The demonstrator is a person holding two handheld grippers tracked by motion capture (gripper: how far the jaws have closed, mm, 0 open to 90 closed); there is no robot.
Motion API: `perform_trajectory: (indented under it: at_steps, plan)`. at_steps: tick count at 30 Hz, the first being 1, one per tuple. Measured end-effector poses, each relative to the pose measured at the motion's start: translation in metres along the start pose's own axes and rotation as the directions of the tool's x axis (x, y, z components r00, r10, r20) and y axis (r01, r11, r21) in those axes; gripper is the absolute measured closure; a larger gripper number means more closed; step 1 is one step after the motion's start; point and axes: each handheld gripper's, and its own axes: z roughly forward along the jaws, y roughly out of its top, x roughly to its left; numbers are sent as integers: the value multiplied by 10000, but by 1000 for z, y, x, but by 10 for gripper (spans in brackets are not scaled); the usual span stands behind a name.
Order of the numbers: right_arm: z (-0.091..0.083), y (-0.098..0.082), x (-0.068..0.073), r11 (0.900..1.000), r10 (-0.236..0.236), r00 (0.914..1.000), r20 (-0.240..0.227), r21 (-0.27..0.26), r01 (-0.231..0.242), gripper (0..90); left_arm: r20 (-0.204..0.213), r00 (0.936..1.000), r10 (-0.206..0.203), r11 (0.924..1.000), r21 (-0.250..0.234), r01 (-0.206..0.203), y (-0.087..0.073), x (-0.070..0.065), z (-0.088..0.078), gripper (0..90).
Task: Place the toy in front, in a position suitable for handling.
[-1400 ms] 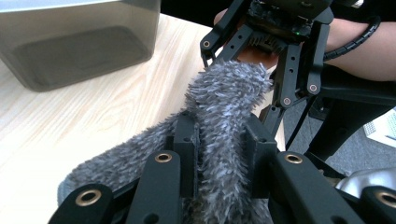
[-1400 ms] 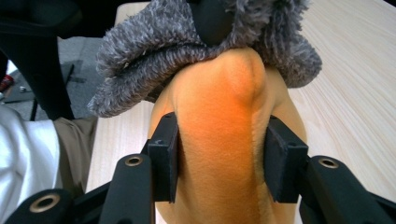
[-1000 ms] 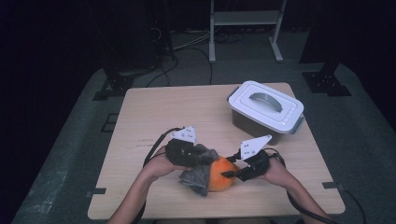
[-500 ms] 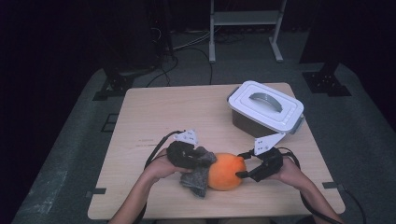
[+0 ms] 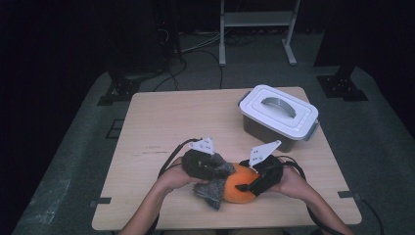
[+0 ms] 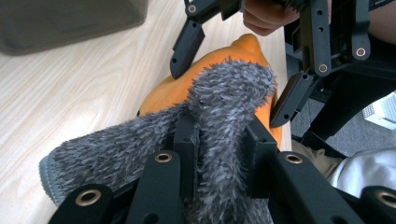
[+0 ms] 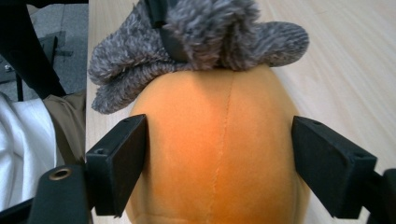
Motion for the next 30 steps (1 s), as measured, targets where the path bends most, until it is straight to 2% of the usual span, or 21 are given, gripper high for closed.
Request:
perform_trajectory:
  at_steps: [2, 4, 10, 14, 19, 22, 26, 28, 30]
  plan:
    - [0, -3, -2, 9999, -73, 9998, -207, -96, 71, 302, 5, 10000, -85, 9999, -65, 85, -3, 2, -2, 713]
    - [-2, -8, -5, 9996, -150, 9992, -368, -238, 141, 337, -170, 9998, -93, 10000, -31, 93, -5, 2, -3, 713]
    - [-13, -24, -8, 9969, -629, 9961, -617, -513, 597, 364, -283, 9994, -211, 9997, 101, 214, -9, 6, -3, 712]
    - [-18, -34, -14, 9968, -342, 9964, -773, -749, 284, 350, -118, 9999, 63, 10000, 36, -63, 0, -2, 4, 713]
    - [-23, -30, -13, 9985, 285, 9982, -527, -455, -309, 241, -4, 9999, 122, 9999, 22, -122, 10, -4, 10, 713]
    - [-23, -18, -3, 9995, 303, 9993, -206, -41, -304, 189, 87, 9999, 118, 9999, -63, -117, 12, -6, 14, 713]
    - [-15, -5, 8, 9995, 148, 9996, 231, 268, -154, 173, 103, 9997, 228, 9997, -14, -228, 14, -10, 16, 713]
    - [-9, -4, 9, 9989, 165, 9993, 337, 440, -180, 217, -9, 9997, 226, 9997, 90, -225, 12, -9, 14, 713]
    - [-7, -5, 8, 9992, 194, 9994, 297, 345, -204, 351, -78, 9999, 109, 9999, 80, -109, 9, -6, 11, 713]
